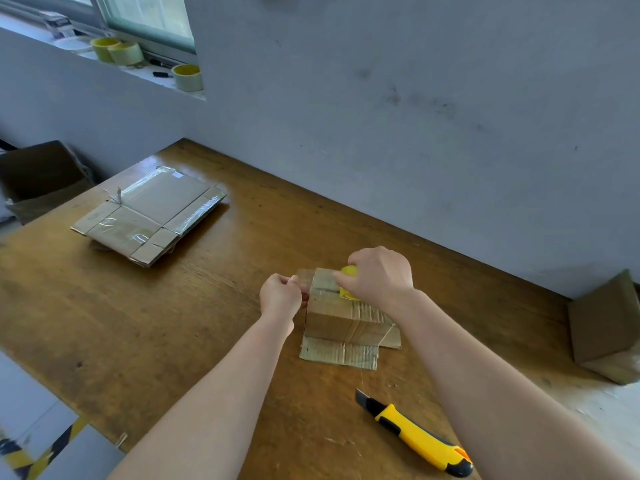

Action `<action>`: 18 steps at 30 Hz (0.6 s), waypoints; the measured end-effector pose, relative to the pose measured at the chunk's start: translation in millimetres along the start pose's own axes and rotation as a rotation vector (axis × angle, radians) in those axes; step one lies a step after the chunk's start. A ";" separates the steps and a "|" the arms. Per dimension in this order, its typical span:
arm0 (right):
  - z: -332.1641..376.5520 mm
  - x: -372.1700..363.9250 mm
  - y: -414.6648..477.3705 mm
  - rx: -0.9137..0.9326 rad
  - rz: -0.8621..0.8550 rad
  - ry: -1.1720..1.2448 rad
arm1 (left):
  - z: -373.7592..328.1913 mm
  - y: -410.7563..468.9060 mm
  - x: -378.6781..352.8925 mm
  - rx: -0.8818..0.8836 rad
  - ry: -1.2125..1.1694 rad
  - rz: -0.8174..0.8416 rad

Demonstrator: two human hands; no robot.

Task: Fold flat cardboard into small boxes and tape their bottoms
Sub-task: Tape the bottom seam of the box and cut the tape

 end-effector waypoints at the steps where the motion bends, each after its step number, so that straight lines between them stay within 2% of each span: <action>1: 1.1 0.3 1.3 -0.006 0.003 -0.009 | -1.2 1.1 0.4 0.002 0.016 -0.001; 11: 6.9 -1.5 6.7 -0.032 0.004 -0.071 | 5.3 14.8 -1.3 0.073 0.138 0.055; 18: 6.2 -1.5 6.9 -0.044 0.004 -0.064 | 21.6 17.5 -13.9 0.147 0.194 0.163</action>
Point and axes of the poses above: each hand's wrist, its own y-axis towards the middle knuckle, its own x-axis out of the back of the hand, z = x × y, the point moved 6 cm from there along y, towards the middle knuckle, and after that the axes turned 12 degrees about z, right-handed, at the moved point
